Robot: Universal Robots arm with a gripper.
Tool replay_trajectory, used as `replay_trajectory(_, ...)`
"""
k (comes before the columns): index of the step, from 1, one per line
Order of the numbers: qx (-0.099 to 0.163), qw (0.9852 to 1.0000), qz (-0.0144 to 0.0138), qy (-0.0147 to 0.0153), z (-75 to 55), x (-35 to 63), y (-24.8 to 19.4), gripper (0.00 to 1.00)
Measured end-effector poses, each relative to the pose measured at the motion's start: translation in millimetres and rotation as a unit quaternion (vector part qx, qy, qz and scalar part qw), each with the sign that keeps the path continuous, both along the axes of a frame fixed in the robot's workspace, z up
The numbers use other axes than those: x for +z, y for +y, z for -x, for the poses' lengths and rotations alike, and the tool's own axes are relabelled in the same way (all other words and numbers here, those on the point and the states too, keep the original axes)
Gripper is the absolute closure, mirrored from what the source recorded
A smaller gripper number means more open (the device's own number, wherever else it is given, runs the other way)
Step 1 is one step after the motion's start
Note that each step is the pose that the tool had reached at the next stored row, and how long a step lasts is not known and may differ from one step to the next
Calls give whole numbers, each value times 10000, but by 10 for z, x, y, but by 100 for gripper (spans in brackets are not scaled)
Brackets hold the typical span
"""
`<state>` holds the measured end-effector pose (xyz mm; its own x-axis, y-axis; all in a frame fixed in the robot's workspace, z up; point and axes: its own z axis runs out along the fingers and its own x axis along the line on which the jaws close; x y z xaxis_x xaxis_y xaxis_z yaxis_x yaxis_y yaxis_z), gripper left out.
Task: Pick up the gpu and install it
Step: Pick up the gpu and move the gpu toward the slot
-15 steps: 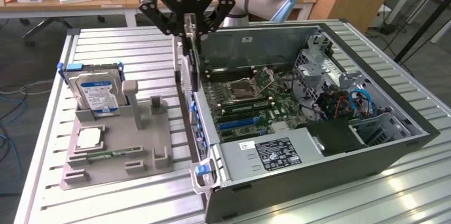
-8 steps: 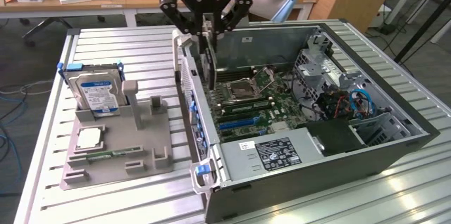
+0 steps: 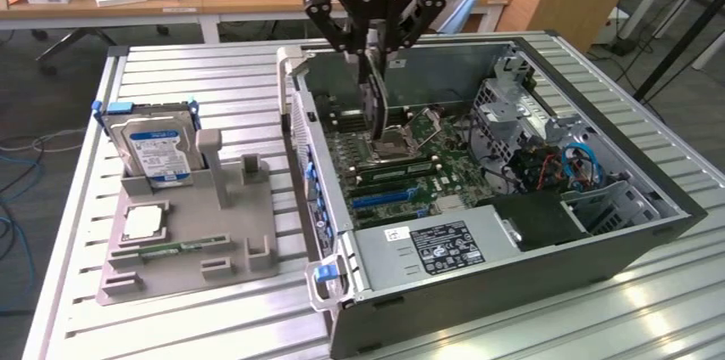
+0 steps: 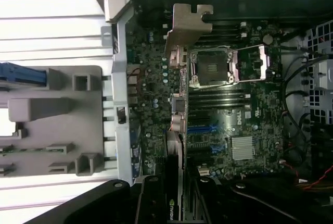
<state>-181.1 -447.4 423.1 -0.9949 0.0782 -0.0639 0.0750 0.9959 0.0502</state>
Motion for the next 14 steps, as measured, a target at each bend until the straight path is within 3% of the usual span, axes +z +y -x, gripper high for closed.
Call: replay_trajectory(14,-1,10000,-35,14,-638,0,0,74)
